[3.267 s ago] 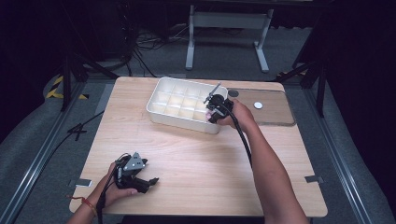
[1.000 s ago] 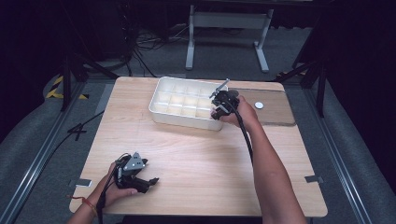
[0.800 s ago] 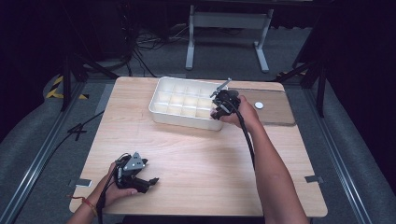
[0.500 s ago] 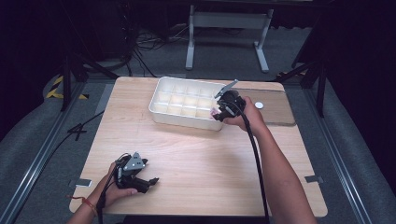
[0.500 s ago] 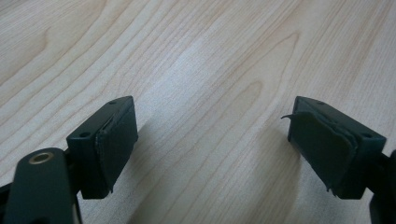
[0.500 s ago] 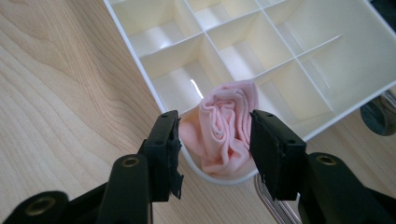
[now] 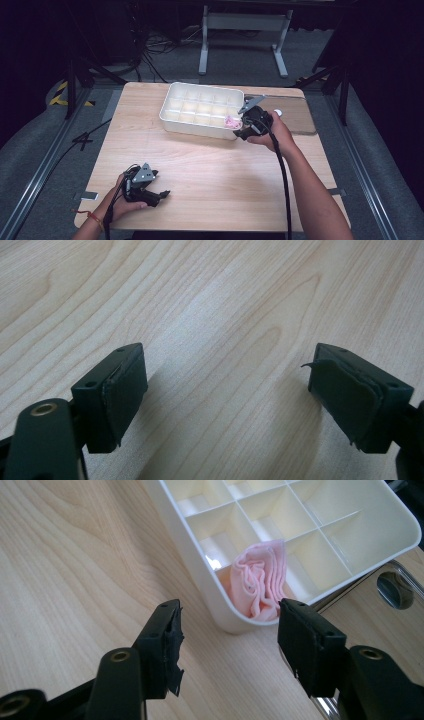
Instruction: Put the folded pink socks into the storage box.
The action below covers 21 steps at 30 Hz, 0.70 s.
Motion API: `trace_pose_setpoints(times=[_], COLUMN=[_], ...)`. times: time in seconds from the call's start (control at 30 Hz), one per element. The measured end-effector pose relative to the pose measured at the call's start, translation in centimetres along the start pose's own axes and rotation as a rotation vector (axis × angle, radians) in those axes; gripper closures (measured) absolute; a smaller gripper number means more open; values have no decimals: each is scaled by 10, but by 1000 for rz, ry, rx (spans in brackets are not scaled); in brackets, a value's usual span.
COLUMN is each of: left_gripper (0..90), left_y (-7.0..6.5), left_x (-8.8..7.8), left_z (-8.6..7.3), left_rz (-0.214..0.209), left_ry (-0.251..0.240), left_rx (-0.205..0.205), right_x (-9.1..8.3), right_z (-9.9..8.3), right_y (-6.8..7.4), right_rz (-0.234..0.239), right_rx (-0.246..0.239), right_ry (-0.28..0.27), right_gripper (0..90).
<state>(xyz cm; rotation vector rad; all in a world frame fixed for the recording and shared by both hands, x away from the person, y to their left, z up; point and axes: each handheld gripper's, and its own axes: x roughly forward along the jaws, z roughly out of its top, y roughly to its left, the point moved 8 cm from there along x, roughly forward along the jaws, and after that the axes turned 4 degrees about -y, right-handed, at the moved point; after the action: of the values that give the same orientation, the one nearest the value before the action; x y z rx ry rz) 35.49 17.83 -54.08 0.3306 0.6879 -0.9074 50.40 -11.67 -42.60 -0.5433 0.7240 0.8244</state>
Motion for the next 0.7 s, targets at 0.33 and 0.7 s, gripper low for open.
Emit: trace_pose_setpoints(times=[0.33,0.7], left_gripper=[162,159], left_y=[0,1], left_x=[0,0], left_z=[0,0], left_rz=[1,1], left_ry=[0,3], left_rx=[1,9], right_x=[-13,-25], right_z=[-18,-49], right_y=[12,16], right_rz=[-4,-38], right_rx=[-31,-34], right_ry=[5,18], right_gripper=[412,360])
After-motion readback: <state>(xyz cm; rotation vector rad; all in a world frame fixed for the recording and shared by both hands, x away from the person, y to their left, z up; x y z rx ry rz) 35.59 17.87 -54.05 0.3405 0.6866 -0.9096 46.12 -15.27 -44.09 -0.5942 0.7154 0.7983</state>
